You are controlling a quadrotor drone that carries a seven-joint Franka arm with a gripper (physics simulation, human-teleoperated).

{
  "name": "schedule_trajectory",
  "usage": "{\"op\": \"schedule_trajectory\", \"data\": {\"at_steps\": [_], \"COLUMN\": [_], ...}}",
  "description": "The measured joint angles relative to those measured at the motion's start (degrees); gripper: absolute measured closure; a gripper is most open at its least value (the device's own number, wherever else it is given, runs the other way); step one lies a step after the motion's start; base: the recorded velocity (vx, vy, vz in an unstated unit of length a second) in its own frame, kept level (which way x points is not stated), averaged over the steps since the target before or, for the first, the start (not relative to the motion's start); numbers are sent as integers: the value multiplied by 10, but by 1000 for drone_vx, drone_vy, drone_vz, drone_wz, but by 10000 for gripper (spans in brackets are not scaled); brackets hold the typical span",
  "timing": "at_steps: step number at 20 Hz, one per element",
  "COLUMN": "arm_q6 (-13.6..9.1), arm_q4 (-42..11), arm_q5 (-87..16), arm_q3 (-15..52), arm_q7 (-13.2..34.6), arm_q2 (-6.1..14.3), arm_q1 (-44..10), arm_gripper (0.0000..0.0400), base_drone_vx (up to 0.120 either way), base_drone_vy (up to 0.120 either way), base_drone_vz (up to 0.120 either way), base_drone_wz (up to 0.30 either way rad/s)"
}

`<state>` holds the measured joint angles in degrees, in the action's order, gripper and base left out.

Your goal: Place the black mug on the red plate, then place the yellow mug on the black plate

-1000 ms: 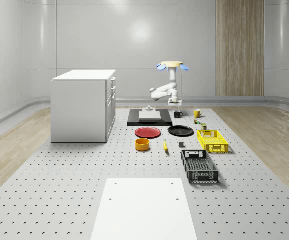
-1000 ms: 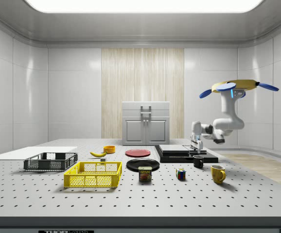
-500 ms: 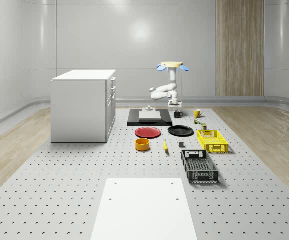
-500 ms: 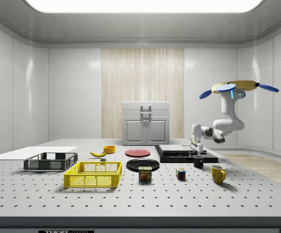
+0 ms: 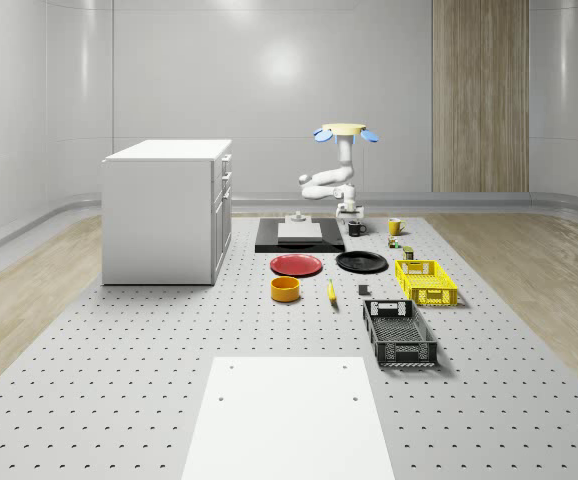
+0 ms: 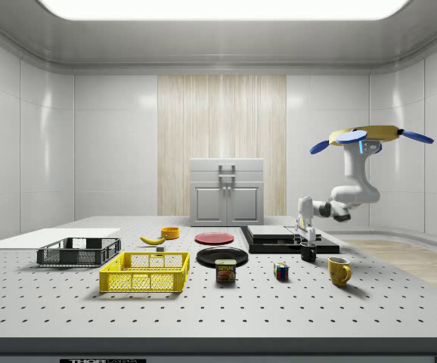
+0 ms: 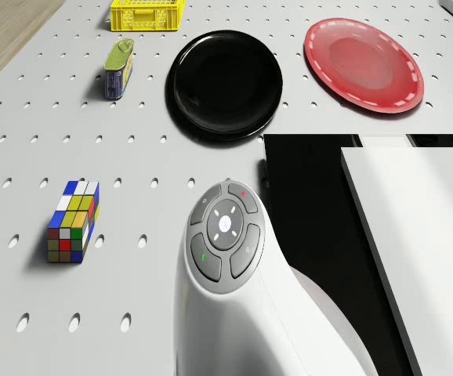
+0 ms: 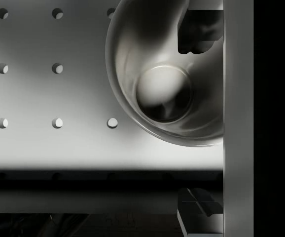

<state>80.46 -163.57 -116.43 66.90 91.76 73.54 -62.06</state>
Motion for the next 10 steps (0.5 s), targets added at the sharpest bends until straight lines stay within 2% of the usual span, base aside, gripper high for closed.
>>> {"op": "schedule_trajectory", "data": {"at_steps": [6,8,10], "arm_q6": [13,16,18], "arm_q4": [2,3,3], "arm_q5": [2,3,4], "arm_q3": [-1,-1,-1], "arm_q7": [-6,-6,-6], "arm_q2": [12,15,17], "arm_q1": [4,4,4], "arm_gripper": [0,114,183], "base_drone_vx": [0,0,0], "base_drone_vy": [0,0,0], "base_drone_vz": [0,0,0], "base_drone_wz": [0,0,0]}}
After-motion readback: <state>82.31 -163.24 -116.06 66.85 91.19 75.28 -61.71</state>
